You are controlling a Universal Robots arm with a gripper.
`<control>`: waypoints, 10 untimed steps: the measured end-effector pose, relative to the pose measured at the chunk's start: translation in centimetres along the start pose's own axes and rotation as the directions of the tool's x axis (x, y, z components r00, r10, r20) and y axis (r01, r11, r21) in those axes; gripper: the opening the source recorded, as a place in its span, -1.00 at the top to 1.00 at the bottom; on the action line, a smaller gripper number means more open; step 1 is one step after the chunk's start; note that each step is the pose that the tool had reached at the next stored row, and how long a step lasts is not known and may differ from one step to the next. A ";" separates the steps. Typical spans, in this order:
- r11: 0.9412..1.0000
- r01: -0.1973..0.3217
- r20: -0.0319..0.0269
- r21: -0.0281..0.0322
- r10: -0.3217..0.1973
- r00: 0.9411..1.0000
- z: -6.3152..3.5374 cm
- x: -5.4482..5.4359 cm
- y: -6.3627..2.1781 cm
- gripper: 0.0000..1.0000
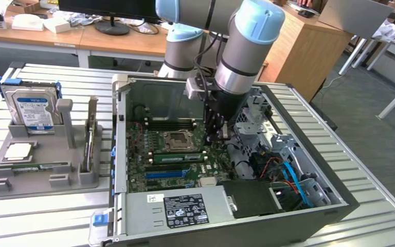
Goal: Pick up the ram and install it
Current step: 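Press down the ram until it locks into place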
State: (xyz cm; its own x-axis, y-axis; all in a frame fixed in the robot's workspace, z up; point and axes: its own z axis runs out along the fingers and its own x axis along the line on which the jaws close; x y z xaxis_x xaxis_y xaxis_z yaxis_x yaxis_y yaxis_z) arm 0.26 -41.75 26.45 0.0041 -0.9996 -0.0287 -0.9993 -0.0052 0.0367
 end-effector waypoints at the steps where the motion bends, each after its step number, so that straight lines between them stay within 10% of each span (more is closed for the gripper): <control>1: 1.000 0.000 0.000 0.000 0.000 1.000 0.07 0.0 0.00 0.80; 10: 1.000 0.000 0.000 0.000 0.000 1.000 0.74 0.0 -0.03 0.80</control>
State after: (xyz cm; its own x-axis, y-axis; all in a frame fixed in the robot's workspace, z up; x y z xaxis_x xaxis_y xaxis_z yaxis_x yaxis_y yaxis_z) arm 0.26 -41.75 25.72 0.0042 -0.9996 -0.0287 -0.9993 -0.0052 0.0367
